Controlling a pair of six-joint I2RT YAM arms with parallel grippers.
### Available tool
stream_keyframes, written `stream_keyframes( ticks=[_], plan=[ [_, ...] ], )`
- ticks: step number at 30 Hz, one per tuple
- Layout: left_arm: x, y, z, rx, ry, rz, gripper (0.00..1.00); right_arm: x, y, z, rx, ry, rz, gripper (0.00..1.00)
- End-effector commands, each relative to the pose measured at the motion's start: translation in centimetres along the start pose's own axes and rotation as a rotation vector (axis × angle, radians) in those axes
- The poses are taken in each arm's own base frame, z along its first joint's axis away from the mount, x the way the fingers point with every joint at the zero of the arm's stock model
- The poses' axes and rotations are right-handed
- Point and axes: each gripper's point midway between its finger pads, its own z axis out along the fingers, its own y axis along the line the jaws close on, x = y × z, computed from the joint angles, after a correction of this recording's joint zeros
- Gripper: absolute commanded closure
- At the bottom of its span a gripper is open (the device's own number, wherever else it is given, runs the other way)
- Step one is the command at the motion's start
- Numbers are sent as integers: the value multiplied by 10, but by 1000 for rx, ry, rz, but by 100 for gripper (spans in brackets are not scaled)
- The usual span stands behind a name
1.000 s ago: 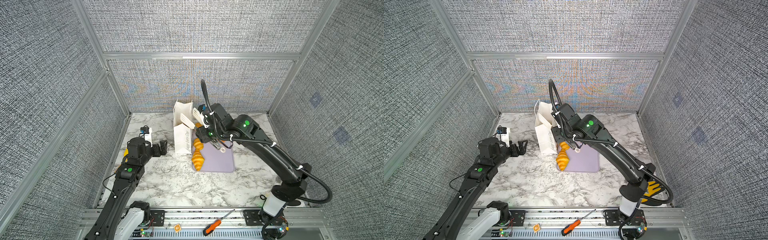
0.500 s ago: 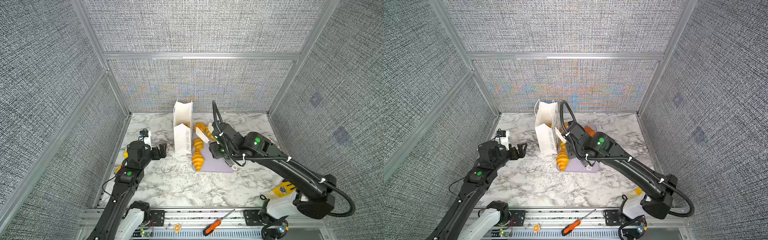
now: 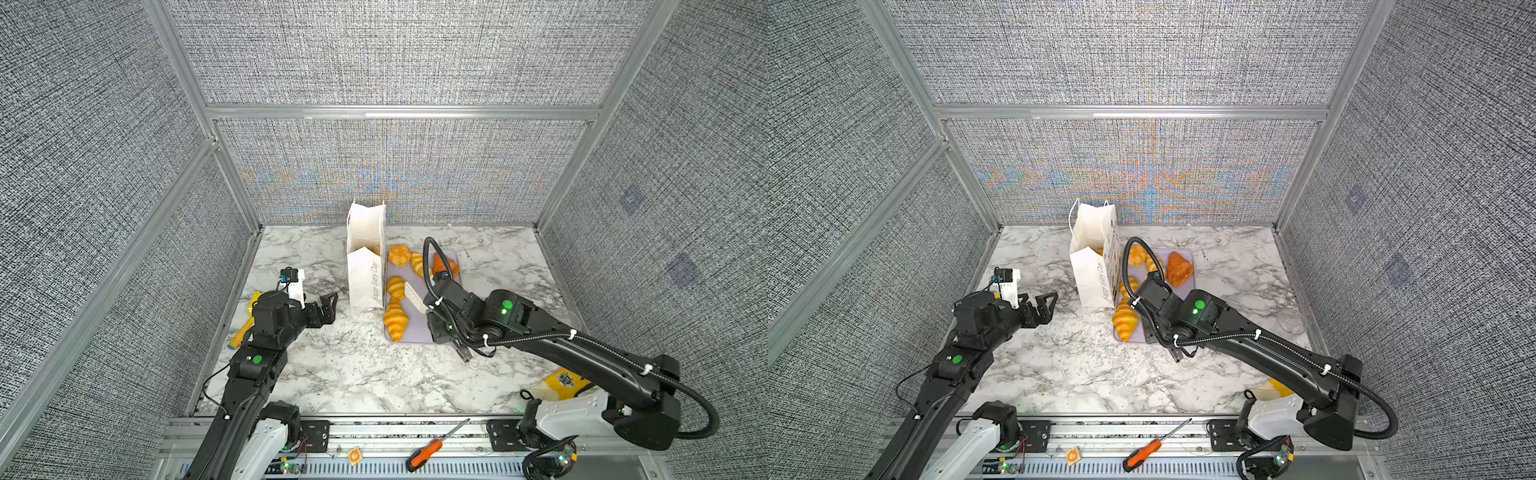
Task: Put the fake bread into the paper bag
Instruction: 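Swing the tongs back over the tray while the left gripper draws back from the bag, then lower the tongs onto the large striped croissant nearest the robot with the right gripper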
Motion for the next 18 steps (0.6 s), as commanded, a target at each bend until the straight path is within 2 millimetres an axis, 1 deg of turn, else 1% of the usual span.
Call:
stream_keyframes(
  ticks=[1,7,13,18],
  plan=[
    [-4,-11,-2,46,-25,1,1,5,11,9,-45,-4,72,44],
    [6,-26,-6,71,-29,10,1,27,27,39,-71,67,84,44],
    [19,-40,-8,104,-18,-7,1,37,42,58,-110,97,92,44],
    [31,-41,-5,103,4,-31,1,46,53,76,-111,139,74,44]
  ],
)
